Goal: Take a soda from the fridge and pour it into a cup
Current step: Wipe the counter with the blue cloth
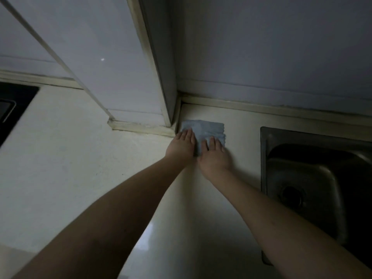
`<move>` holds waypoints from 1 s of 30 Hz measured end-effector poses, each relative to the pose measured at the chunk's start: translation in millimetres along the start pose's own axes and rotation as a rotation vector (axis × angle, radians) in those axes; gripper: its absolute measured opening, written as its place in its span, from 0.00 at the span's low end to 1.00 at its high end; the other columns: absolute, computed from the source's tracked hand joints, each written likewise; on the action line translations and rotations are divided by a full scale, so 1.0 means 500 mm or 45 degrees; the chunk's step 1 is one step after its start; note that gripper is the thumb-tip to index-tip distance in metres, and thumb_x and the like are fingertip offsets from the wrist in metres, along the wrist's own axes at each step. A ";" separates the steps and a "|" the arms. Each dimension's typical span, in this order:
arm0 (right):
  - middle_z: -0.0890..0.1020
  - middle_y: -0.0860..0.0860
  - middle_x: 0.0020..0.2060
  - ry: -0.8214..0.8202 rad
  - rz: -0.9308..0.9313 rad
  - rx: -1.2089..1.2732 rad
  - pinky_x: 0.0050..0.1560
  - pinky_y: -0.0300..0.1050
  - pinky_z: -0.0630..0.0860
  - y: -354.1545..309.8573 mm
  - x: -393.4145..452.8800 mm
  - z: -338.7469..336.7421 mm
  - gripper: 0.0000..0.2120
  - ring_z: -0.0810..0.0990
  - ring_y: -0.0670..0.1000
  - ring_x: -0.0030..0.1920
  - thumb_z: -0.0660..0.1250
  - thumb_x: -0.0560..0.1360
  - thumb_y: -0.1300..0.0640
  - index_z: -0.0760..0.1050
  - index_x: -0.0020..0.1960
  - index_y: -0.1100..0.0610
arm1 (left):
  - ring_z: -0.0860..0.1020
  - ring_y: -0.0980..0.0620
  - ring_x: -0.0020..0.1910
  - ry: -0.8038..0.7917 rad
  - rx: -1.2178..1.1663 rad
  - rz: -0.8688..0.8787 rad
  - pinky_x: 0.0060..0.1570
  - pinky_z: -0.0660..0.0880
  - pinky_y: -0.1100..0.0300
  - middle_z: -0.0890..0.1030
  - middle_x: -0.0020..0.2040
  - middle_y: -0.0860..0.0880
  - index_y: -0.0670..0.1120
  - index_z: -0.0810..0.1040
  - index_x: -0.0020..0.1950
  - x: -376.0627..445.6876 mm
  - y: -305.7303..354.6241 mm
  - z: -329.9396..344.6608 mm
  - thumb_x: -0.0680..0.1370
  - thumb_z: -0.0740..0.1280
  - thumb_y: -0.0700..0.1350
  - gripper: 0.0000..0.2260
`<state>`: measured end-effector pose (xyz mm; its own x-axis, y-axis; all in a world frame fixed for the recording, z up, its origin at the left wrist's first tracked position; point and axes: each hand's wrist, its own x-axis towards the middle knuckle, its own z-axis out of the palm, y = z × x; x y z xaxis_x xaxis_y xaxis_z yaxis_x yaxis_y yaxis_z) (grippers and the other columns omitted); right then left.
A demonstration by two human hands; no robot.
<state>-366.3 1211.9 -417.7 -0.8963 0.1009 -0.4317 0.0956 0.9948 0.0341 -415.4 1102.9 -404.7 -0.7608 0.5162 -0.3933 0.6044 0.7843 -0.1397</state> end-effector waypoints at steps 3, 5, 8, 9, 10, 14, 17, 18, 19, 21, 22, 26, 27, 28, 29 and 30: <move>0.47 0.59 0.78 -0.031 0.019 0.066 0.76 0.52 0.45 0.009 0.053 -0.018 0.29 0.46 0.58 0.77 0.47 0.82 0.46 0.44 0.78 0.56 | 0.49 0.44 0.79 -0.074 -0.012 -0.097 0.77 0.47 0.52 0.46 0.80 0.40 0.37 0.43 0.78 0.054 -0.007 -0.030 0.84 0.51 0.49 0.28; 0.48 0.59 0.78 -0.004 -0.010 0.120 0.76 0.51 0.46 0.021 0.075 -0.030 0.28 0.47 0.57 0.77 0.48 0.82 0.47 0.46 0.78 0.56 | 0.50 0.44 0.78 -0.081 -0.016 -0.139 0.76 0.49 0.53 0.46 0.80 0.41 0.38 0.43 0.78 0.079 -0.017 -0.041 0.84 0.50 0.47 0.28; 0.51 0.57 0.78 0.085 -0.064 0.165 0.76 0.48 0.47 0.042 0.093 -0.050 0.27 0.49 0.54 0.77 0.49 0.82 0.49 0.49 0.78 0.56 | 0.49 0.44 0.79 -0.102 0.005 -0.171 0.76 0.50 0.53 0.46 0.80 0.40 0.38 0.41 0.78 0.108 -0.025 -0.045 0.84 0.50 0.48 0.28; 0.51 0.57 0.78 0.104 -0.082 0.177 0.76 0.47 0.47 0.048 0.099 -0.056 0.27 0.49 0.54 0.77 0.49 0.83 0.49 0.49 0.78 0.56 | 0.49 0.44 0.79 -0.113 0.022 -0.179 0.76 0.50 0.53 0.46 0.79 0.39 0.37 0.41 0.78 0.117 -0.026 -0.047 0.84 0.50 0.48 0.28; 0.52 0.56 0.78 0.113 -0.095 0.198 0.75 0.46 0.47 0.053 0.104 -0.060 0.26 0.50 0.53 0.77 0.49 0.83 0.50 0.50 0.79 0.56 | 0.49 0.44 0.79 -0.114 0.041 -0.182 0.76 0.49 0.53 0.45 0.79 0.39 0.37 0.41 0.78 0.125 -0.027 -0.049 0.84 0.50 0.48 0.29; 0.50 0.54 0.78 0.102 -0.096 0.293 0.75 0.45 0.48 0.062 0.116 -0.066 0.26 0.49 0.52 0.77 0.49 0.82 0.50 0.49 0.79 0.54 | 0.47 0.44 0.79 -0.100 0.095 -0.175 0.75 0.50 0.53 0.44 0.80 0.40 0.38 0.40 0.78 0.150 -0.039 -0.058 0.84 0.50 0.46 0.28; 0.49 0.53 0.78 0.110 -0.094 0.304 0.75 0.45 0.48 0.063 0.124 -0.063 0.27 0.47 0.52 0.77 0.50 0.82 0.50 0.48 0.79 0.53 | 0.48 0.44 0.79 -0.087 0.102 -0.180 0.75 0.52 0.53 0.45 0.80 0.40 0.39 0.42 0.78 0.162 -0.045 -0.055 0.84 0.49 0.45 0.26; 0.49 0.54 0.78 0.110 -0.093 0.304 0.75 0.46 0.48 0.062 0.127 -0.064 0.27 0.47 0.52 0.77 0.50 0.82 0.50 0.49 0.79 0.53 | 0.48 0.43 0.79 -0.091 0.110 -0.175 0.75 0.52 0.53 0.46 0.80 0.40 0.39 0.43 0.78 0.164 -0.044 -0.057 0.84 0.50 0.46 0.26; 0.50 0.54 0.78 0.104 -0.096 0.311 0.75 0.46 0.48 0.062 0.130 -0.066 0.27 0.48 0.52 0.77 0.50 0.82 0.49 0.49 0.79 0.53 | 0.49 0.43 0.78 -0.100 0.115 -0.172 0.75 0.53 0.53 0.46 0.79 0.40 0.38 0.43 0.78 0.164 -0.042 -0.061 0.84 0.50 0.46 0.27; 0.49 0.54 0.78 0.074 -0.102 0.325 0.75 0.48 0.48 0.063 0.131 -0.071 0.29 0.48 0.54 0.77 0.50 0.81 0.46 0.49 0.79 0.53 | 0.49 0.43 0.78 -0.115 0.133 -0.176 0.76 0.52 0.52 0.47 0.79 0.39 0.38 0.44 0.78 0.161 -0.039 -0.067 0.84 0.51 0.46 0.27; 0.48 0.55 0.78 0.044 -0.109 0.332 0.76 0.49 0.48 0.065 0.125 -0.074 0.30 0.47 0.54 0.77 0.51 0.81 0.44 0.47 0.79 0.53 | 0.50 0.44 0.78 -0.125 0.142 -0.187 0.76 0.52 0.53 0.47 0.79 0.40 0.37 0.44 0.78 0.159 -0.037 -0.073 0.84 0.51 0.46 0.27; 0.46 0.55 0.78 0.100 -0.195 0.292 0.75 0.51 0.45 0.080 0.082 -0.074 0.30 0.43 0.56 0.77 0.51 0.81 0.46 0.47 0.79 0.54 | 0.51 0.45 0.78 -0.095 0.149 -0.198 0.75 0.50 0.53 0.51 0.79 0.41 0.38 0.45 0.79 0.140 -0.035 -0.102 0.83 0.55 0.45 0.29; 0.46 0.55 0.78 0.171 -0.201 0.260 0.76 0.51 0.43 0.080 0.068 -0.073 0.28 0.43 0.56 0.77 0.51 0.81 0.48 0.49 0.79 0.54 | 0.53 0.45 0.78 -0.043 0.150 -0.173 0.76 0.51 0.53 0.53 0.79 0.41 0.39 0.48 0.79 0.130 -0.032 -0.109 0.81 0.58 0.45 0.30; 0.47 0.55 0.78 0.228 -0.190 0.258 0.76 0.51 0.43 0.079 0.056 -0.074 0.27 0.43 0.56 0.77 0.51 0.81 0.50 0.50 0.78 0.54 | 0.55 0.44 0.77 0.011 0.121 -0.143 0.75 0.52 0.52 0.56 0.78 0.41 0.39 0.51 0.79 0.119 -0.028 -0.114 0.80 0.60 0.45 0.30; 0.48 0.54 0.78 0.260 -0.168 0.288 0.76 0.51 0.44 0.080 0.043 -0.074 0.27 0.44 0.56 0.77 0.51 0.81 0.51 0.51 0.78 0.54 | 0.57 0.44 0.76 0.061 0.072 -0.101 0.75 0.54 0.52 0.58 0.77 0.42 0.40 0.53 0.78 0.108 -0.021 -0.118 0.80 0.60 0.45 0.29; 0.51 0.54 0.78 0.268 -0.142 0.317 0.76 0.51 0.46 0.080 0.026 -0.072 0.26 0.47 0.55 0.77 0.52 0.81 0.51 0.52 0.78 0.54 | 0.58 0.44 0.76 0.098 0.016 -0.071 0.73 0.56 0.51 0.59 0.77 0.42 0.41 0.55 0.78 0.093 -0.014 -0.118 0.80 0.58 0.45 0.27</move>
<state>-389.7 1253.5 -389.7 -0.9744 0.0177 -0.2241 0.0715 0.9694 -0.2347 -468.7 1141.8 -368.3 -0.8088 0.4974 -0.3138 0.5634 0.8083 -0.1709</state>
